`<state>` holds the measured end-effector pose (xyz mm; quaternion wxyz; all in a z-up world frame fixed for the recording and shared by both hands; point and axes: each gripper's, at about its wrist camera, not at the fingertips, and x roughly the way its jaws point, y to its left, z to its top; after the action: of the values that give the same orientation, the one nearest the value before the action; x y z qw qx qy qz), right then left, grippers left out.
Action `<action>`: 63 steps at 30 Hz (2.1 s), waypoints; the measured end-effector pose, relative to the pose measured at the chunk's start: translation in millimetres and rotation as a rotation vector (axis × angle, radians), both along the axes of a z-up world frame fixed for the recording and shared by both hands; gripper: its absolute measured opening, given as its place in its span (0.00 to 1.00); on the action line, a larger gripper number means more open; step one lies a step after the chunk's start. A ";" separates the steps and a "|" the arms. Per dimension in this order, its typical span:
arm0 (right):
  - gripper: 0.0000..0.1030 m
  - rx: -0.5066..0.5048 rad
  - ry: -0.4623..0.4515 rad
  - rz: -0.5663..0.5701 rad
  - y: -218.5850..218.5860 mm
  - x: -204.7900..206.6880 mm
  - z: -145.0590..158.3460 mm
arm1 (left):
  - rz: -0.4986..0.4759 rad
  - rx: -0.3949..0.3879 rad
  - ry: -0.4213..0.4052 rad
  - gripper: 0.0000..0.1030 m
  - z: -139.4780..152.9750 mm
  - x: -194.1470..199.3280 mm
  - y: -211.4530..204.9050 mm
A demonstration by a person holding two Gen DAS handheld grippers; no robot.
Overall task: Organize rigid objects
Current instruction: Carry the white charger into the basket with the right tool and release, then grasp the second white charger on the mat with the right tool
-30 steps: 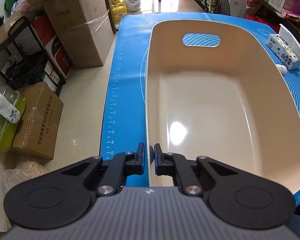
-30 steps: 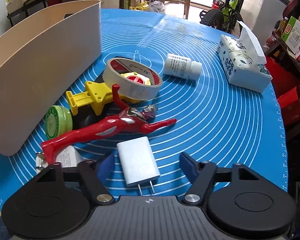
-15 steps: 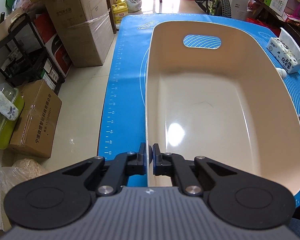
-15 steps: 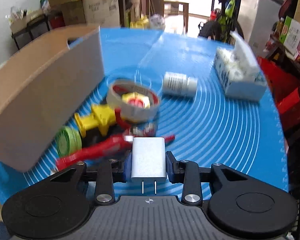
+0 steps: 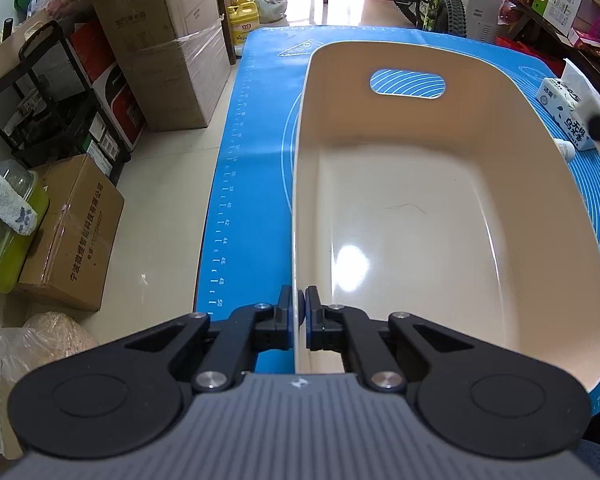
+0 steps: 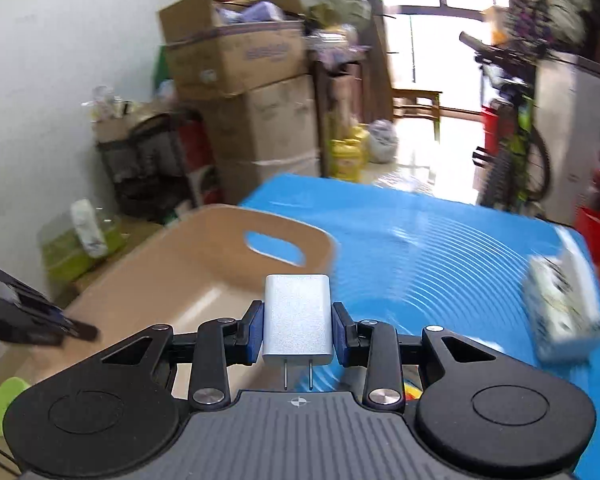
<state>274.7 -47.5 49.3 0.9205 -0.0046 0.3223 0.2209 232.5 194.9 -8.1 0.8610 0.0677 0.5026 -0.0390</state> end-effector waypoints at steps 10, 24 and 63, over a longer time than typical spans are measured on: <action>0.41 -0.081 0.100 0.124 84.7 6.4 -27.3 | 0.002 -0.004 0.004 0.07 -0.2 0.3 1.8; 0.43 -0.299 0.251 0.192 130.8 -3.7 -72.2 | 0.002 0.006 0.007 0.06 -0.4 1.1 -1.3; 0.78 -0.092 0.333 -0.097 -70.5 -66.9 -81.0 | 0.001 0.011 0.018 0.07 -1.0 2.3 -1.5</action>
<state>207.7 -117.9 -31.7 0.8628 0.0053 0.4799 0.1589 234.8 193.4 -9.0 0.8561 0.0719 0.5105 -0.0361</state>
